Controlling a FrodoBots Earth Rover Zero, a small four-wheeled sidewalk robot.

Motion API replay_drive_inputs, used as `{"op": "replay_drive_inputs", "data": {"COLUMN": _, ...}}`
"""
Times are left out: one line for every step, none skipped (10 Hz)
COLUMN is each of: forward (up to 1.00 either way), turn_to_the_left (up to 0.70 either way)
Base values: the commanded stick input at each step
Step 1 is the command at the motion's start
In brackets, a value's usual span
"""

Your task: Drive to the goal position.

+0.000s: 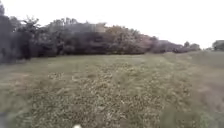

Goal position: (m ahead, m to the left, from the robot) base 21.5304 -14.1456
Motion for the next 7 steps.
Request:
{"op": "replay_drive_inputs", "data": {"forward": 0.85, "turn_to_the_left": -0.33}}
{"op": "replay_drive_inputs", "data": {"forward": 0.85, "turn_to_the_left": -0.33}}
{"op": "replay_drive_inputs", "data": {"forward": 0.85, "turn_to_the_left": -0.33}}
{"op": "replay_drive_inputs", "data": {"forward": 0.85, "turn_to_the_left": -0.33}}
{"op": "replay_drive_inputs", "data": {"forward": 0.85, "turn_to_the_left": -0.33}}
{"op": "replay_drive_inputs", "data": {"forward": 0.85, "turn_to_the_left": -0.33}}
{"op": "replay_drive_inputs", "data": {"forward": 0.85, "turn_to_the_left": -0.33}}
